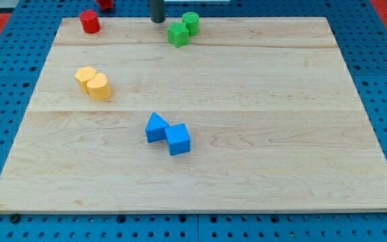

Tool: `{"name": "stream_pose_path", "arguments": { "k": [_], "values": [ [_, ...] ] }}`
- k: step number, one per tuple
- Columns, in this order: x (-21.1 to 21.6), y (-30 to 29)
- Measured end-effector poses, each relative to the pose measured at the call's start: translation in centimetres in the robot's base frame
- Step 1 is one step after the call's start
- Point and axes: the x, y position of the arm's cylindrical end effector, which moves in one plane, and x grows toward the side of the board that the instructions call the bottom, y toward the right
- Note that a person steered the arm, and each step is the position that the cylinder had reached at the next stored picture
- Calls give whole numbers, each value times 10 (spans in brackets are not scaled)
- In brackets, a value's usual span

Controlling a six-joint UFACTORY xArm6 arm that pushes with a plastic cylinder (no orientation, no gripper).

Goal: Place green circle adjacent to green star

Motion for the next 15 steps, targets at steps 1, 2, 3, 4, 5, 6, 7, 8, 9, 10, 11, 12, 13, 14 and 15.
{"name": "stream_pose_path", "arguments": {
  "k": [1,2,3,4,5,6,7,8,9,10,11,12,13,14,15],
  "values": [
    [0,14],
    [0,23],
    [2,39],
    [1,52],
    [1,74],
    [0,95],
    [12,82],
    [27,74],
    [44,74],
    [74,78],
    [97,58],
    [104,-26],
    [62,-35],
    [30,5],
    [30,10]
  ]
}}
